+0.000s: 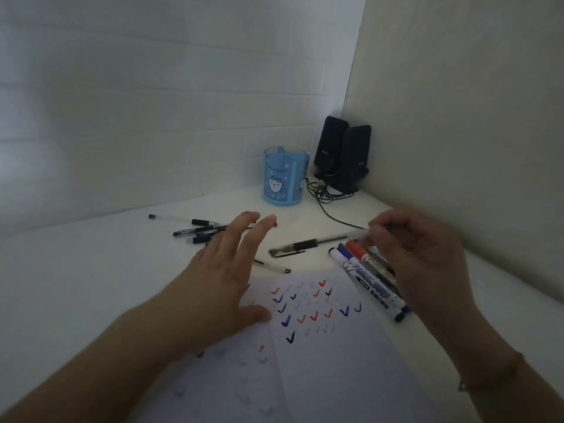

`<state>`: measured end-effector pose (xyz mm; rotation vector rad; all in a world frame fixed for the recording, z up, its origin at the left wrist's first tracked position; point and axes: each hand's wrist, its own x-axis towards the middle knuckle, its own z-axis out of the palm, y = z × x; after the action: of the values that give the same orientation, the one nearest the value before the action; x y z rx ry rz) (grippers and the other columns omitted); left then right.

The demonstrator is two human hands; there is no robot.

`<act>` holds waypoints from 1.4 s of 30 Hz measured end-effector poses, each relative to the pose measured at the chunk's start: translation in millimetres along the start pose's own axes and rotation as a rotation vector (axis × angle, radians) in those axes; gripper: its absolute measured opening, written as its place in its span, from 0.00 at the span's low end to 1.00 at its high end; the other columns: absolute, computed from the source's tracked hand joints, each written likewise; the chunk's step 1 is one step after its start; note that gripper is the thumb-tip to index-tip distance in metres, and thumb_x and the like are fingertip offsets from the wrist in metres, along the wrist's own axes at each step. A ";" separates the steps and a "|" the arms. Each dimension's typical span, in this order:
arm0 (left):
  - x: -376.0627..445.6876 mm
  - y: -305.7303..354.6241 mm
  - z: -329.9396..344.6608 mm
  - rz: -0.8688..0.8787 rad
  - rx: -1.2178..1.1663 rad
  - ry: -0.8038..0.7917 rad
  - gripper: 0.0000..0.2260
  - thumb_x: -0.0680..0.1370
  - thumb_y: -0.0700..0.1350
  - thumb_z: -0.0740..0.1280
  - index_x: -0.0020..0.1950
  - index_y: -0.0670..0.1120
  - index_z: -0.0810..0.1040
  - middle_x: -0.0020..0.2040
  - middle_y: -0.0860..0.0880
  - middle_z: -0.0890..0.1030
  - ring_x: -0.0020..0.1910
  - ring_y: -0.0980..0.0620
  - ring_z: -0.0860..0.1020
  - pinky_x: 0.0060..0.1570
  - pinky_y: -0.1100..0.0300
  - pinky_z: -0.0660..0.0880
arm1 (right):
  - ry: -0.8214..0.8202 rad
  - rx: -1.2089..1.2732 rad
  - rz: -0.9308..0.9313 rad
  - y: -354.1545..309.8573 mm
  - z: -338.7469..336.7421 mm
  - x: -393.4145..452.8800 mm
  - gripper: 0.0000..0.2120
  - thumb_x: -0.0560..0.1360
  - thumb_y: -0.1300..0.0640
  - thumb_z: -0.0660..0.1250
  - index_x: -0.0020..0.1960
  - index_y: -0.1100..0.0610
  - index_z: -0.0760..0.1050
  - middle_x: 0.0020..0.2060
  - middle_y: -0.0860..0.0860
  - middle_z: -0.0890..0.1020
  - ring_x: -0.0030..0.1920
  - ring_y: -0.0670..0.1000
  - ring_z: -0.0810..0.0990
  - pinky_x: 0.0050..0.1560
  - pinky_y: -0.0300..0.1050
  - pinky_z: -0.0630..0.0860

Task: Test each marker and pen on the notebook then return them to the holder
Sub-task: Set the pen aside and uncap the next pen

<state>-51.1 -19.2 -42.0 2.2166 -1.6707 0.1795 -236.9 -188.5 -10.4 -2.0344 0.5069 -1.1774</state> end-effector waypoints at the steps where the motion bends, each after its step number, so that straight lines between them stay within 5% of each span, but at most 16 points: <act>1: -0.8 -0.3 -4.9 0.027 -0.020 -0.009 0.52 0.67 0.64 0.71 0.70 0.66 0.30 0.75 0.59 0.41 0.74 0.55 0.51 0.72 0.59 0.53 | -0.036 0.096 0.049 0.0 0.7 -2.6 0.08 0.75 0.63 0.67 0.42 0.51 0.78 0.35 0.51 0.85 0.39 0.48 0.84 0.41 0.37 0.77; 4: -2.0 7.2 -15.5 0.135 0.015 -0.100 0.34 0.71 0.68 0.59 0.73 0.65 0.47 0.72 0.61 0.60 0.68 0.61 0.62 0.67 0.65 0.61 | -0.135 0.222 0.135 -1.9 6.1 -8.5 0.04 0.75 0.63 0.66 0.45 0.57 0.78 0.36 0.52 0.85 0.38 0.48 0.84 0.40 0.35 0.77; 8: -2.1 16.1 -17.5 0.132 -0.017 -0.153 0.24 0.74 0.70 0.46 0.57 0.58 0.70 0.50 0.58 0.78 0.47 0.60 0.74 0.47 0.62 0.72 | -0.168 0.385 0.161 -5.1 11.6 -16.3 0.01 0.74 0.62 0.68 0.43 0.59 0.78 0.32 0.55 0.83 0.33 0.50 0.80 0.34 0.42 0.76; 12: -5.0 19.3 -10.9 0.160 -0.168 -0.176 0.16 0.79 0.63 0.47 0.48 0.56 0.69 0.40 0.57 0.75 0.39 0.58 0.73 0.42 0.56 0.72 | -0.408 0.449 0.175 -8.0 16.9 -22.2 0.05 0.66 0.55 0.72 0.38 0.52 0.76 0.29 0.51 0.79 0.30 0.48 0.76 0.33 0.40 0.75; 15: -8.6 28.1 -10.3 0.210 -0.314 -0.189 0.06 0.81 0.53 0.53 0.52 0.58 0.69 0.43 0.58 0.76 0.41 0.58 0.73 0.42 0.56 0.72 | -0.583 0.314 0.148 -6.6 24.9 -28.2 0.06 0.71 0.60 0.71 0.40 0.52 0.75 0.29 0.49 0.81 0.29 0.47 0.79 0.31 0.39 0.76; 17: -8.8 32.0 -14.3 0.250 -0.358 -0.209 0.06 0.81 0.49 0.54 0.54 0.57 0.69 0.44 0.57 0.77 0.40 0.56 0.73 0.41 0.54 0.72 | -0.576 0.354 0.151 -6.6 29.0 -31.1 0.08 0.73 0.63 0.70 0.39 0.51 0.75 0.29 0.51 0.81 0.29 0.49 0.79 0.31 0.41 0.76; 21: -7.1 29.4 -19.5 0.329 -0.408 -0.233 0.09 0.81 0.44 0.57 0.54 0.57 0.72 0.33 0.61 0.72 0.30 0.60 0.69 0.31 0.66 0.63 | -0.616 0.383 0.064 -4.5 30.7 -33.8 0.07 0.71 0.55 0.67 0.37 0.48 0.72 0.28 0.50 0.82 0.27 0.47 0.79 0.30 0.39 0.74; 28: -7.0 30.2 -13.9 0.263 -0.531 -0.214 0.07 0.79 0.52 0.64 0.57 0.60 0.72 0.27 0.55 0.71 0.25 0.57 0.66 0.28 0.69 0.61 | -0.597 0.329 -0.037 -1.3 16.8 -27.0 0.06 0.68 0.54 0.69 0.36 0.45 0.73 0.27 0.48 0.80 0.28 0.48 0.78 0.32 0.43 0.76; 32: -7.3 27.2 -10.2 0.158 -0.529 -0.408 0.22 0.70 0.61 0.71 0.59 0.64 0.65 0.34 0.52 0.71 0.31 0.57 0.68 0.33 0.66 0.66 | -0.503 0.650 0.150 12.0 -5.1 -8.0 0.09 0.65 0.64 0.63 0.42 0.58 0.80 0.24 0.58 0.77 0.23 0.55 0.74 0.28 0.41 0.73; 34: -7.0 20.5 -11.7 0.162 -0.411 -0.481 0.26 0.67 0.62 0.74 0.60 0.65 0.66 0.36 0.55 0.70 0.33 0.58 0.69 0.35 0.66 0.67 | -0.537 0.696 0.255 18.0 -15.9 -0.2 0.13 0.68 0.65 0.60 0.47 0.64 0.80 0.31 0.67 0.80 0.29 0.60 0.79 0.29 0.43 0.76; 38: -7.9 6.7 -15.7 0.213 -0.272 -0.556 0.29 0.56 0.68 0.74 0.55 0.73 0.70 0.45 0.62 0.71 0.42 0.64 0.71 0.43 0.70 0.68 | -0.600 0.273 0.382 27.1 -8.1 -2.3 0.06 0.69 0.60 0.72 0.39 0.62 0.78 0.31 0.61 0.81 0.32 0.59 0.79 0.30 0.46 0.78; 42: -10.6 0.2 -17.2 0.298 -0.247 -0.588 0.29 0.56 0.66 0.74 0.55 0.77 0.69 0.45 0.66 0.67 0.46 0.66 0.69 0.45 0.68 0.68 | -0.596 0.112 0.347 26.9 1.6 -7.7 0.05 0.72 0.60 0.69 0.38 0.58 0.77 0.26 0.55 0.78 0.27 0.54 0.76 0.31 0.46 0.76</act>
<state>-52.5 -3.5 -29.4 1.9289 -2.1740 -0.6308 -238.8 -200.8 -35.5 -1.9725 0.4530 -0.3566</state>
